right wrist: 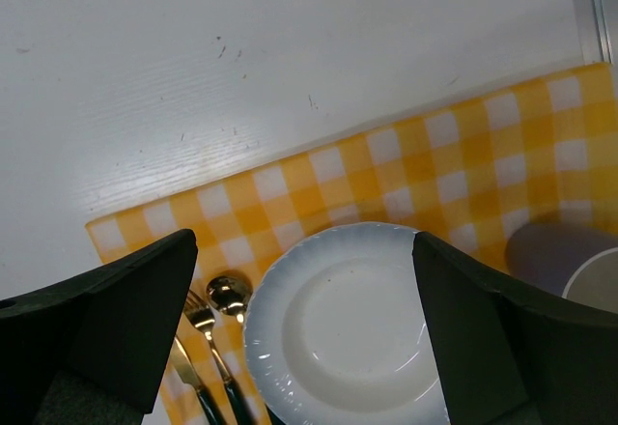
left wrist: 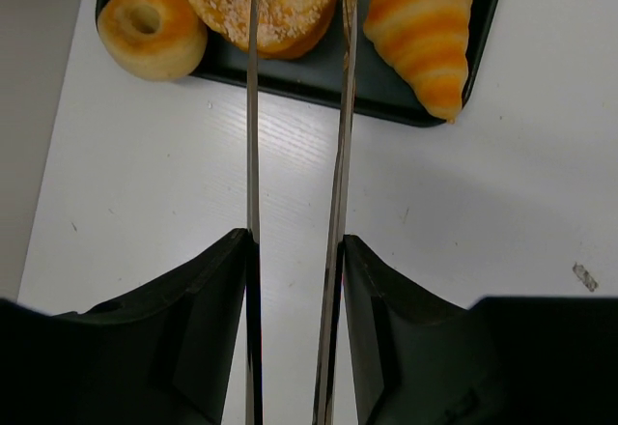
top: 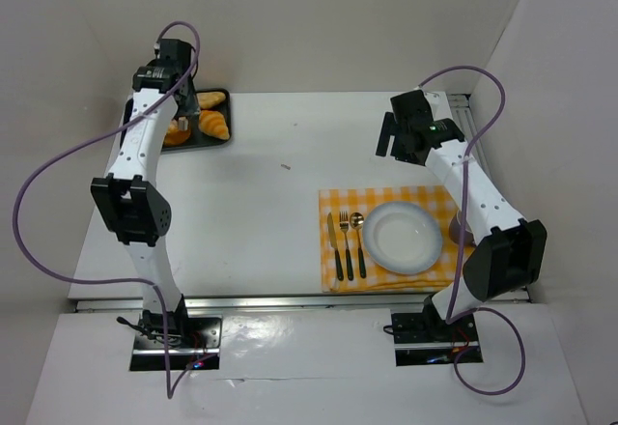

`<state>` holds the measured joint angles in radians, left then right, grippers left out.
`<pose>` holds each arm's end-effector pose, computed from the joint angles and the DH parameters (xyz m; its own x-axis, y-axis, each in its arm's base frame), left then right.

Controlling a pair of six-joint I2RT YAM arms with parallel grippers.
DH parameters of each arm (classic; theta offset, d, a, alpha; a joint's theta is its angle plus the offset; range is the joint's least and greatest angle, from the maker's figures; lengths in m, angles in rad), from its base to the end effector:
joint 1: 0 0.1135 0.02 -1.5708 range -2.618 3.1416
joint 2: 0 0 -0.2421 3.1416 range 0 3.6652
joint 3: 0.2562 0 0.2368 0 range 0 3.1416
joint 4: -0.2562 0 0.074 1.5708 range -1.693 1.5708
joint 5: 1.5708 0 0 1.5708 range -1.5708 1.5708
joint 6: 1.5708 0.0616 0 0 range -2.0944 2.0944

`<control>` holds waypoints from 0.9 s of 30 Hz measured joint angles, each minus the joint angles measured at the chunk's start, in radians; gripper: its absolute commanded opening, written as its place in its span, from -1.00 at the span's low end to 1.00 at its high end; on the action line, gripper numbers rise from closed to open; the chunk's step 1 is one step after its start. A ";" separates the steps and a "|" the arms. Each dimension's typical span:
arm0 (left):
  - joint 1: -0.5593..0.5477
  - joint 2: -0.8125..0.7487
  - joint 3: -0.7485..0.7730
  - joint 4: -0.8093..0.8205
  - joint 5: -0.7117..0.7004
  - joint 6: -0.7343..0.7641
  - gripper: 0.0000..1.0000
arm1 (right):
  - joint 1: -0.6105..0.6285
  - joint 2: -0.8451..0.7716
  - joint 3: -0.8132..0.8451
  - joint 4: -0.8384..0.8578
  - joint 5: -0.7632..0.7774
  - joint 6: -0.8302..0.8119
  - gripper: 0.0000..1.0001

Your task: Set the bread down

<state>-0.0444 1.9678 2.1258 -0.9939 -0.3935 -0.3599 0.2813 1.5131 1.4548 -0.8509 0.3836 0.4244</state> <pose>0.4188 0.0050 0.3350 -0.6177 -0.2981 -0.7277 -0.4630 0.8858 0.0301 0.3126 0.0663 0.2983 -0.7058 0.1935 -0.6815 0.2788 0.9602 -0.0161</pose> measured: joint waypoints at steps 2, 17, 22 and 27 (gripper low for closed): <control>0.000 0.029 0.042 0.008 -0.018 0.014 0.12 | 0.000 0.003 0.002 -0.001 -0.001 -0.003 1.00; 0.000 0.145 0.066 0.029 -0.034 0.018 0.12 | 0.000 0.034 0.058 -0.002 0.016 -0.041 1.00; 0.008 0.177 0.074 0.037 -0.038 0.018 0.12 | 0.000 0.034 0.058 -0.002 0.017 -0.044 1.00; 0.013 0.243 0.105 0.039 -0.037 0.020 0.03 | 0.000 0.034 0.059 -0.002 0.019 -0.044 1.00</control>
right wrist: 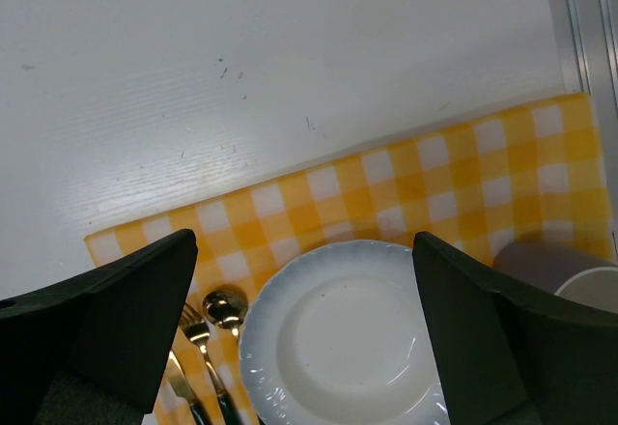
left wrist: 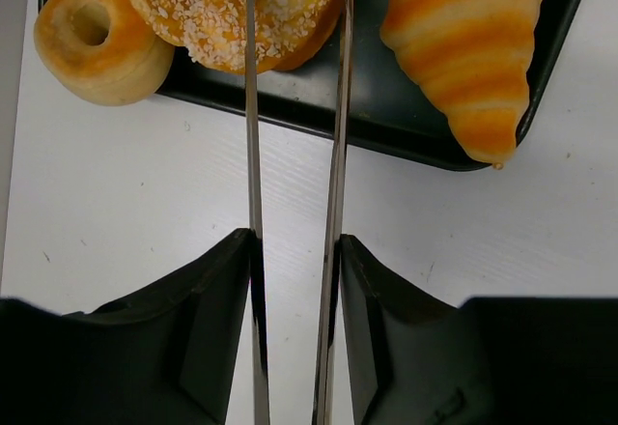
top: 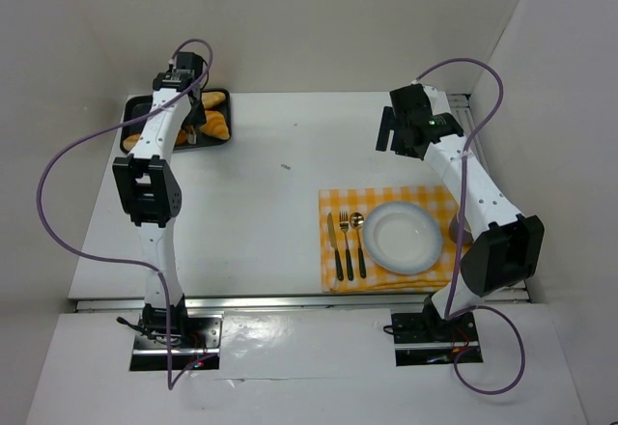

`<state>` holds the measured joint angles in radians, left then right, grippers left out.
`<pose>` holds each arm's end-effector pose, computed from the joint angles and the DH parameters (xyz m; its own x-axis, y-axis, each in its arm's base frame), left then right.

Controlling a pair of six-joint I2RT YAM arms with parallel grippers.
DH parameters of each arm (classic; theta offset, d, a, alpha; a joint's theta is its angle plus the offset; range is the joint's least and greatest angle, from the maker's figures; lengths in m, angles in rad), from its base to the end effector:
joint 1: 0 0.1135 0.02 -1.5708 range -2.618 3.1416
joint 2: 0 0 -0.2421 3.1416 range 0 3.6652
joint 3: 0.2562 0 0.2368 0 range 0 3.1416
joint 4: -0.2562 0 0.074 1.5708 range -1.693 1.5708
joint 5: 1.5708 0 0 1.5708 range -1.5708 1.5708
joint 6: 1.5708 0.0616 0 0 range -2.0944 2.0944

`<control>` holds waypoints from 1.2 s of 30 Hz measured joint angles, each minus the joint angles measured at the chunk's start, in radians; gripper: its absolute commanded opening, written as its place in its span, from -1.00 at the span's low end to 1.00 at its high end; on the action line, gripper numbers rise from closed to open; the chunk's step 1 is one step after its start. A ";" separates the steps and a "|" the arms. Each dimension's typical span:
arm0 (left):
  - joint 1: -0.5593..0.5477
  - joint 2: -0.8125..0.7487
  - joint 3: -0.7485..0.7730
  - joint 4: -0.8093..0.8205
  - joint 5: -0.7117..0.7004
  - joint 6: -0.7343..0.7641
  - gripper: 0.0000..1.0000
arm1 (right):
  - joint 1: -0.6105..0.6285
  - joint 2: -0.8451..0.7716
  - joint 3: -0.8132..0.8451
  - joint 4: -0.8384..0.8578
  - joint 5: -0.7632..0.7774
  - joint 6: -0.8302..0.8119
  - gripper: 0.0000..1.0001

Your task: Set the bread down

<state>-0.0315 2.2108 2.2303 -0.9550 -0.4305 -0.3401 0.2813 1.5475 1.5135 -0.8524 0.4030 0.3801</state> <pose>0.4701 0.0109 0.2675 -0.6854 -0.2817 -0.6715 -0.4747 0.8721 0.1187 0.3218 0.0678 0.3065 -0.6976 0.1537 -0.6998 0.2602 0.9644 -0.0476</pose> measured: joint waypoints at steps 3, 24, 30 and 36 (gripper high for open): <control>0.002 0.013 0.001 -0.004 0.001 -0.001 -0.47 | 0.000 0.000 0.000 0.000 0.000 0.000 1.00; -0.053 -0.424 -0.153 0.025 -0.047 -0.003 -1.00 | 0.000 -0.059 0.002 -0.002 -0.002 0.011 1.00; -0.382 -0.612 -0.352 0.065 0.002 -0.046 -1.00 | 0.000 -0.067 0.179 -0.039 0.024 0.008 1.00; -0.767 -0.624 -0.494 0.107 0.050 -0.178 -1.00 | 0.000 -0.240 0.268 -0.010 0.065 -0.001 1.00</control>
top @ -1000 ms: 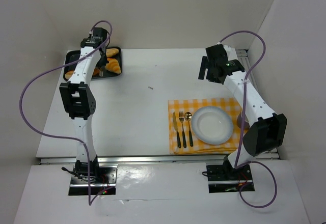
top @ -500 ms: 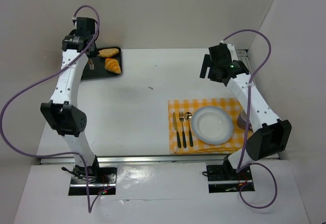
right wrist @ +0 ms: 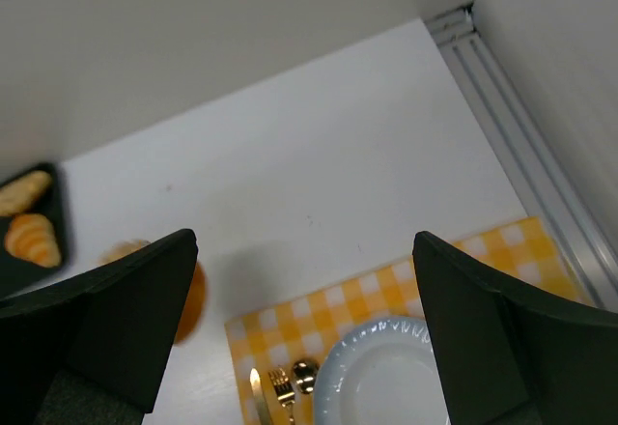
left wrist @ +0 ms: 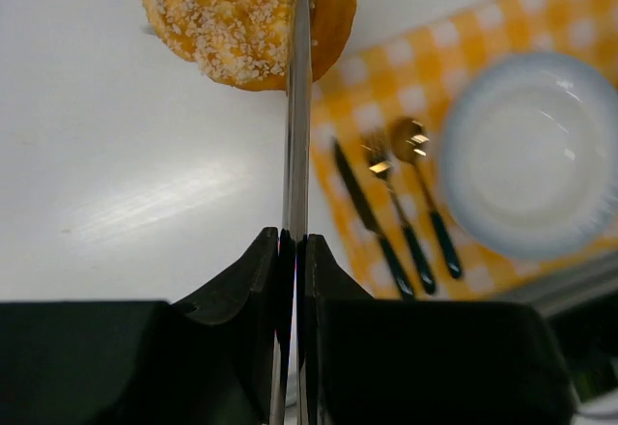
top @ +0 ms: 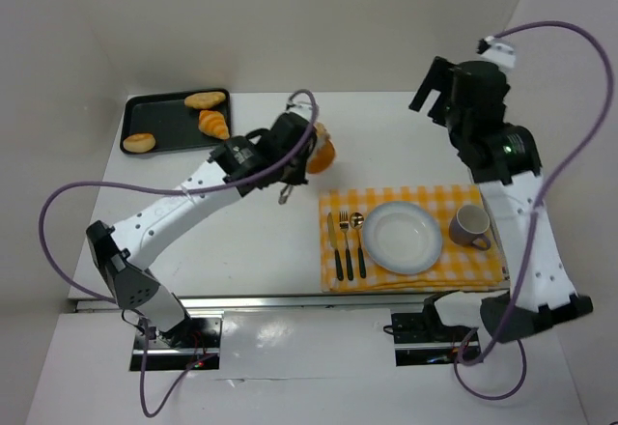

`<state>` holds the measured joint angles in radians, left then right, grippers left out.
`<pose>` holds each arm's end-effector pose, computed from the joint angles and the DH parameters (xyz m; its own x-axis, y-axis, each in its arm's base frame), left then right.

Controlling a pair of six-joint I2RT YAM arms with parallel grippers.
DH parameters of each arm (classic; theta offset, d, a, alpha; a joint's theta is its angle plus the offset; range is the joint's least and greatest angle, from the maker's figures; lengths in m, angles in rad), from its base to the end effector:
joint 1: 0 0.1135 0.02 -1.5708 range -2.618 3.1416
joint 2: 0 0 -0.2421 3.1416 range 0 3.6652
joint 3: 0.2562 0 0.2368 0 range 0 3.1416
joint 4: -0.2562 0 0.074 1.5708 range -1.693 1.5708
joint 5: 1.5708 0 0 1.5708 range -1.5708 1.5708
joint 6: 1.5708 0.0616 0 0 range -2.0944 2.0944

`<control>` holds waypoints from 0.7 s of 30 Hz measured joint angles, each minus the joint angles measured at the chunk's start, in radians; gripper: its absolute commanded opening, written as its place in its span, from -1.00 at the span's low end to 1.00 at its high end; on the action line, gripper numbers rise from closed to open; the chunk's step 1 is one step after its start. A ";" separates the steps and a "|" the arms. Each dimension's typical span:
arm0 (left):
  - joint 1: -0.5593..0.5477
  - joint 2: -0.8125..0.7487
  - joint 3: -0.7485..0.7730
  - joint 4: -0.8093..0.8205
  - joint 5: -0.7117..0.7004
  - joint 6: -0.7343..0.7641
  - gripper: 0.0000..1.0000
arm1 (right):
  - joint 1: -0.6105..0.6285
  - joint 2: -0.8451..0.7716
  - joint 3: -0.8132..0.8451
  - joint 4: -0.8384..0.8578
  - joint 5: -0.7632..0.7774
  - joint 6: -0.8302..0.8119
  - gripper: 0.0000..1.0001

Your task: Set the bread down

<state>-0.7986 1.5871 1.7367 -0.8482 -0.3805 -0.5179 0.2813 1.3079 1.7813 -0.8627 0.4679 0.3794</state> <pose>0.2550 -0.2290 0.3647 -0.6209 -0.0212 -0.7836 0.1834 0.9680 -0.1716 0.2507 0.0435 0.4562 -0.2820 0.2626 -0.9228 0.2773 0.9431 0.1836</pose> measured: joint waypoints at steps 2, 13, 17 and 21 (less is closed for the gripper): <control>-0.092 0.001 -0.007 0.005 0.010 -0.038 -1.00 | 0.000 -0.080 0.000 0.020 0.018 -0.002 1.00; -0.353 0.188 0.089 0.177 0.081 -0.088 -1.00 | 0.000 -0.209 0.051 0.045 0.094 -0.003 1.00; -0.382 0.293 0.105 0.219 0.110 -0.084 -1.00 | 0.000 -0.190 0.046 0.042 0.097 -0.003 1.00; -0.390 0.351 0.107 0.248 0.159 -0.087 -0.98 | 0.000 -0.180 0.035 0.031 0.097 -0.003 1.00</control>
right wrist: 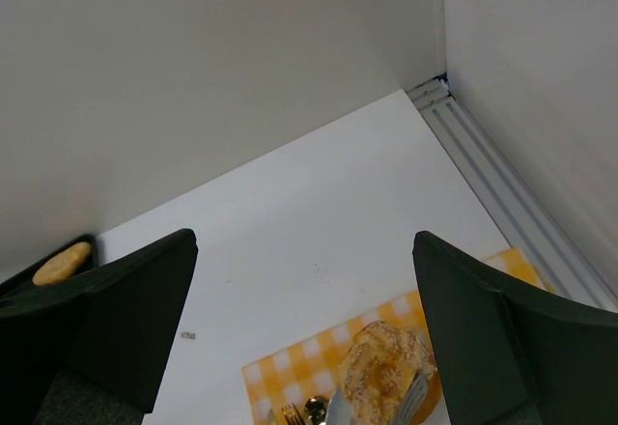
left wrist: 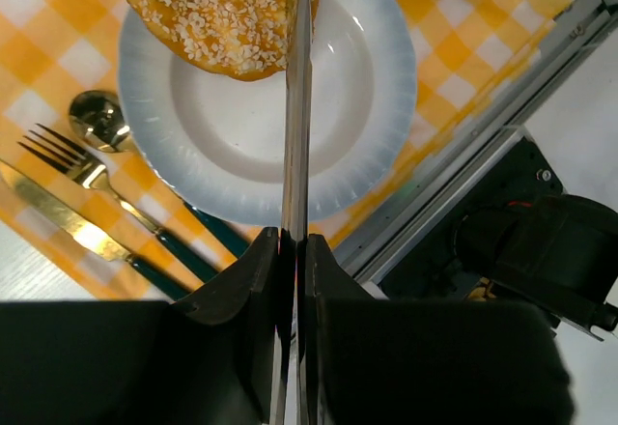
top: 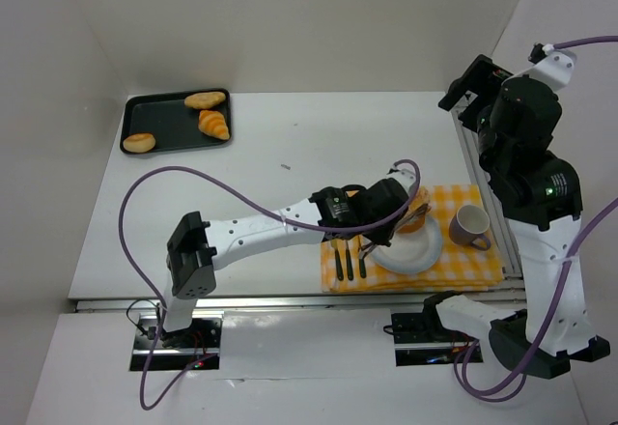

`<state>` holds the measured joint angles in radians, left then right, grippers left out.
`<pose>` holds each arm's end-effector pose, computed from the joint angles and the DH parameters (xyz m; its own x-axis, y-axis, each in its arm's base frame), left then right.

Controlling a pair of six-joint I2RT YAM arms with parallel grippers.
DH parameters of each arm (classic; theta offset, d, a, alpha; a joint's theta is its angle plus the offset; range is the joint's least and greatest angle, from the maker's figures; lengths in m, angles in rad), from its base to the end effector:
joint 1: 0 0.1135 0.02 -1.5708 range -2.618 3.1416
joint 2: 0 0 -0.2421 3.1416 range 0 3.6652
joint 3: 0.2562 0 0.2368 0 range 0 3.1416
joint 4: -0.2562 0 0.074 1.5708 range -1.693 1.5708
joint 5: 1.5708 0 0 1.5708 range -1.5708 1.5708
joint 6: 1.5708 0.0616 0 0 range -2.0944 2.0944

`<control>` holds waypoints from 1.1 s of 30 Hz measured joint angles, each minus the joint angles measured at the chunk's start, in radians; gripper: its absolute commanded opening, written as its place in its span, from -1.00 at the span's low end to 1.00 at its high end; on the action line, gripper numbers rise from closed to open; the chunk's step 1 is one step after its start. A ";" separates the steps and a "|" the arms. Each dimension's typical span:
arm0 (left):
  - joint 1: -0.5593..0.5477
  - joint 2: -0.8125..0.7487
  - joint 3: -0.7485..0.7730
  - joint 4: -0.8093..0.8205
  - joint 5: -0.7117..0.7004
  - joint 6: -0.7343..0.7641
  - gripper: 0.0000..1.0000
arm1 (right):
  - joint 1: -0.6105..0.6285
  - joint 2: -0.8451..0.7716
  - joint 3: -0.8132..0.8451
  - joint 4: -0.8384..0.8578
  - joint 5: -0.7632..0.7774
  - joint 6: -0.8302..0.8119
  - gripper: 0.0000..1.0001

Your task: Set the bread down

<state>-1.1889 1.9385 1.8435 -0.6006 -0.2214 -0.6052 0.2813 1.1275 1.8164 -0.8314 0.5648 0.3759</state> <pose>0.1779 -0.4067 0.2915 -0.6757 0.1932 -0.7114 0.5570 0.7660 -0.3210 0.1817 0.0182 0.5062 -0.0261 0.3152 -0.9487 0.3054 0.9061 0.2927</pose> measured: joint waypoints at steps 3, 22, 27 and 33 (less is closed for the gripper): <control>-0.005 0.007 0.000 0.002 0.035 0.001 -0.59 | 0.000 0.000 0.000 0.000 0.000 0.000 1.00; -0.032 -0.039 0.063 -0.054 0.075 0.039 0.20 | 0.000 0.003 -0.043 0.001 0.000 0.001 1.00; -0.032 -0.145 0.063 -0.058 0.023 0.057 0.15 | 0.000 0.003 -0.043 0.002 0.000 0.000 1.00; -0.020 -0.236 0.066 -0.095 -0.050 0.052 0.12 | 0.000 0.002 -0.051 0.004 -0.001 0.001 1.00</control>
<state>-1.2087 1.7023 1.9091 -0.6952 -0.2718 -0.5533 0.2813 1.1294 1.7649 -0.8276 0.5640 0.3767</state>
